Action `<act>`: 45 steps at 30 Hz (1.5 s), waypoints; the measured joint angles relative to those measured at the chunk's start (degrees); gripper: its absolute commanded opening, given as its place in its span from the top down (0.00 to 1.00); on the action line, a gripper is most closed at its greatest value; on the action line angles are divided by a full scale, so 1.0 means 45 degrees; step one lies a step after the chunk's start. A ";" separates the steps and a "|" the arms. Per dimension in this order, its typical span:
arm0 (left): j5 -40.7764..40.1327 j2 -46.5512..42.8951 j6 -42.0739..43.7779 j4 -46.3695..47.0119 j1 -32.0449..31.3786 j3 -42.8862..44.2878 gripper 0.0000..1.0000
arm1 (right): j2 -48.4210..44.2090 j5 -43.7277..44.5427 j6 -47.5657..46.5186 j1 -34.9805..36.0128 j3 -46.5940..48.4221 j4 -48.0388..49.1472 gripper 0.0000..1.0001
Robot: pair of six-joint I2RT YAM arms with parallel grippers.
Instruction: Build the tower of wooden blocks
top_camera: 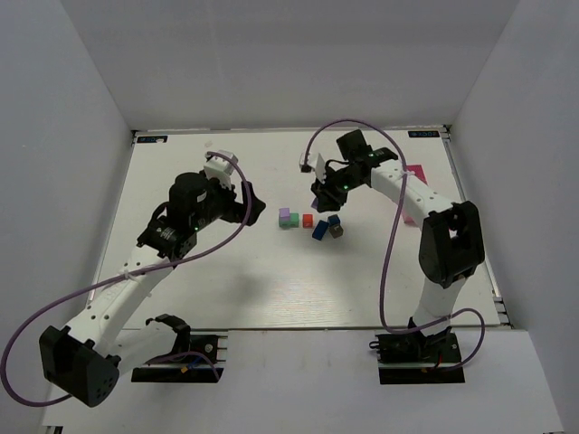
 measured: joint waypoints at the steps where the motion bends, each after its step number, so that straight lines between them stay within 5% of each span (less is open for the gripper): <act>1: -0.0010 0.0010 0.0005 0.0151 0.0000 0.0136 0.01 | 0.0102 -0.0092 -0.0335 0.0102 0.0000 -0.0219 0.84; 18: -0.0709 -0.1389 0.1069 0.0743 0.0005 -0.0097 0.01 | 0.1875 0.0078 -0.3944 0.1224 0.0641 -0.1156 0.82; 45: -0.0709 -0.1632 0.1350 0.0860 0.0083 -0.0117 0.01 | 0.3555 0.0962 -0.4580 0.1700 0.2254 -0.1166 0.78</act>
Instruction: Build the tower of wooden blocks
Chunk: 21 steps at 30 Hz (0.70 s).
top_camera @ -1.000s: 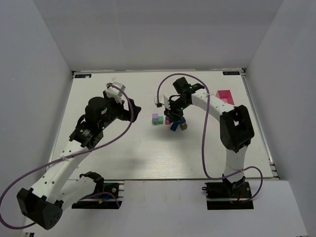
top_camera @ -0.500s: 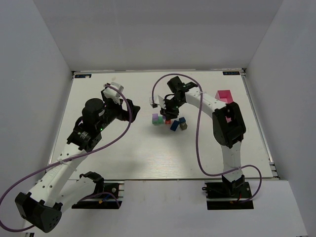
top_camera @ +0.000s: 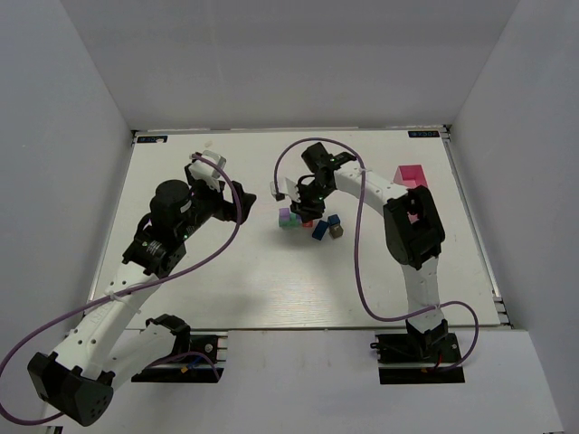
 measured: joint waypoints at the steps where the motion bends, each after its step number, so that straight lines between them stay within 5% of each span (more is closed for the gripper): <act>1: 0.0000 0.0000 -0.0005 0.0000 0.0000 0.0000 0.01 | 0.0015 0.0019 0.0000 0.0019 0.0010 -0.0005 0.78; 21: 0.0000 0.0000 0.0000 0.0000 0.0000 0.0000 0.01 | 0.0189 0.0204 0.0000 0.0068 0.0053 0.0029 0.73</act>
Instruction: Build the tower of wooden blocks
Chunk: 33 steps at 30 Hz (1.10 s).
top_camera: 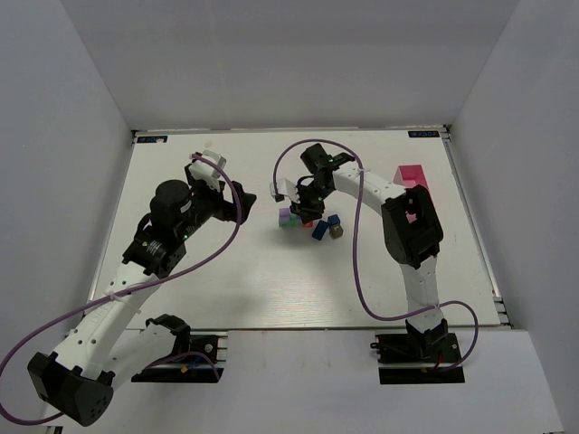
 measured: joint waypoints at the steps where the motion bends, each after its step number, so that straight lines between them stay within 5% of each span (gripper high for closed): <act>1: 0.0000 0.0000 0.0000 0.0000 0.0000 0.0000 0.01 | 0.0000 0.0034 0.0000 0.0005 0.0000 0.0005 0.73; 18: 0.0000 0.0000 0.0000 0.0000 0.0005 0.0000 0.01 | 0.0180 0.0092 0.0010 0.0010 0.0000 0.0053 0.67; 25: 0.0000 0.0000 0.0000 0.0000 0.0010 0.0000 0.01 | 0.0180 0.0097 0.0039 0.0010 0.0000 0.0058 0.57; 33: 0.0010 0.0000 0.0000 0.0000 0.0010 0.0000 0.01 | 0.0180 0.0126 0.0087 0.0010 0.0000 0.0165 0.59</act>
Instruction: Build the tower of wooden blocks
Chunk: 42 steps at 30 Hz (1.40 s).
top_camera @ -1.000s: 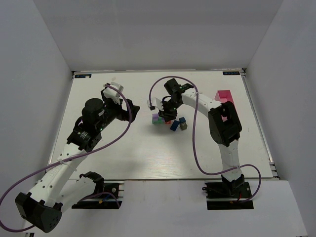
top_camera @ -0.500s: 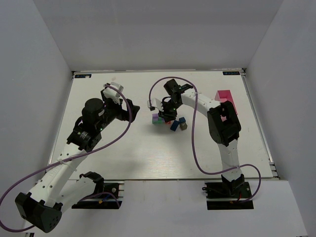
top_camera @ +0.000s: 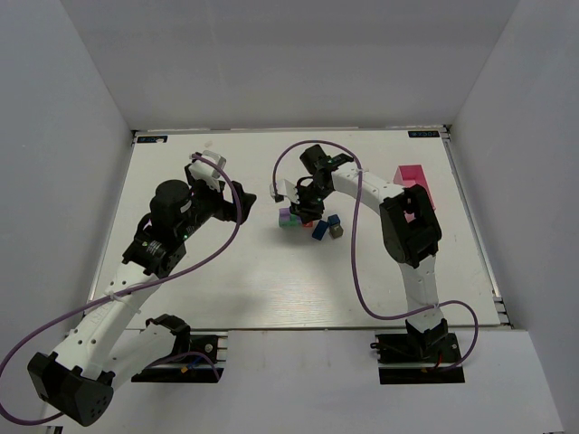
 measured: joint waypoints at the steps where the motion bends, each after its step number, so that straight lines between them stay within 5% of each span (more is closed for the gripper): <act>1: 0.0000 0.0000 0.0000 0.0000 -0.0005 0.0000 0.01 | 0.0000 0.0005 0.0015 0.0005 0.0000 0.0010 0.59; 19: 0.0005 0.0000 0.0000 0.0000 0.0073 0.0000 0.01 | 0.0000 0.0049 0.0063 0.0015 0.0000 0.0194 0.48; 25: 0.0005 0.0000 0.0000 0.0000 0.0083 0.0000 0.01 | 0.0000 0.0049 0.0087 0.0024 0.0000 0.0204 0.30; 28: 0.0000 0.0000 0.0000 0.0000 0.0083 0.0000 0.01 | 0.0000 0.0049 0.0121 0.0024 -0.0005 0.0209 0.10; 42: -0.0068 0.0000 0.0000 0.0005 0.0083 -0.0044 0.01 | -0.1161 -0.0092 0.0461 -0.0151 -0.1098 0.0801 0.10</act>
